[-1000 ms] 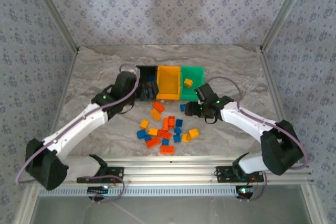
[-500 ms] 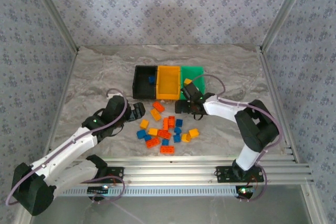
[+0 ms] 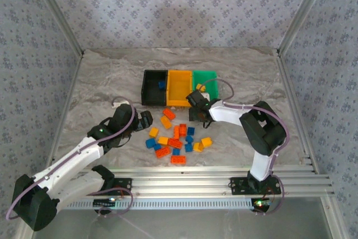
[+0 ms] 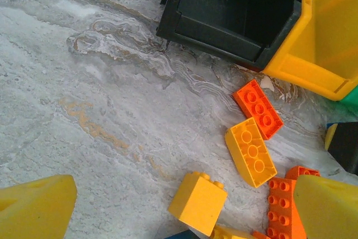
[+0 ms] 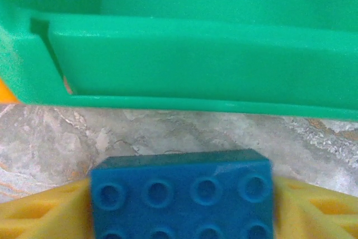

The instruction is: Sort the legos into containers by color

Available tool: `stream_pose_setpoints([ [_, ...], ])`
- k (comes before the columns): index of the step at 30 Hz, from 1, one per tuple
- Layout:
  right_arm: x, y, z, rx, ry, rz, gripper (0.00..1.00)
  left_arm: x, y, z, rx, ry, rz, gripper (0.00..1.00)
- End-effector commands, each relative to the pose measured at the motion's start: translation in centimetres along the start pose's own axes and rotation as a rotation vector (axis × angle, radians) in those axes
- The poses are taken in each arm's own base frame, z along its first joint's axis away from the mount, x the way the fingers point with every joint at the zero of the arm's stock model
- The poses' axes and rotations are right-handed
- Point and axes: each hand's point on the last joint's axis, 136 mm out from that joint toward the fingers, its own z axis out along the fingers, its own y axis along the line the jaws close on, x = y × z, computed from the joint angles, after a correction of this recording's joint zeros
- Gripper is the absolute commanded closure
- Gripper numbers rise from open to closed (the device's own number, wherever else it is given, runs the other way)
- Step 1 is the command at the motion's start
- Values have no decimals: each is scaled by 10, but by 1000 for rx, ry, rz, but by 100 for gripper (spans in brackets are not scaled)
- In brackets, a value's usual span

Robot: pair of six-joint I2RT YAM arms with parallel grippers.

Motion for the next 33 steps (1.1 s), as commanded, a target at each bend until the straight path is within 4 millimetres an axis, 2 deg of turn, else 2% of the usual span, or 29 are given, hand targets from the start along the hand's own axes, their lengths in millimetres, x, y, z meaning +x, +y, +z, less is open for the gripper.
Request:
stream_pose_setpoints([
  [1,2,6,5,-38,2,10,33,-2,9,-2,-28,-21,-14,0],
  [4,6,5,0,-60,-1,8,41,-2,10,-2,-31,-26,-15,1],
  [7,8,6,-14,-97,-6,8,47,-4,13,-3,-45,-33,-18,1],
  [9,8,9,-29,-130,-14,-3,48,-4,17,-4,-59,-40,-17,1],
  [12,0,21,-64,-212,-52,-45,48,-3,25,-8,-82,-45,-19,0],
  [15,-17,51,-97,-346,-70,-94,49,-1,35,-13,-101,-54,-34,0],
  [18,-40,91,-116,-445,-89,-156,49,3,43,-16,-104,-65,-54,0],
  [19,-54,107,-122,-473,-106,-171,49,5,45,-17,-99,-68,-60,1],
  [21,-70,132,-121,-509,-115,-187,49,7,46,-19,-85,-70,-62,1],
  [26,-114,192,-104,-550,-143,-240,48,11,47,-22,-75,-55,-61,0],
  [29,-134,213,-88,-551,-143,-230,46,14,46,-21,-62,-38,-55,1],
  [33,-155,224,-71,-547,-154,-190,41,16,45,-20,-60,-27,-47,1],
])
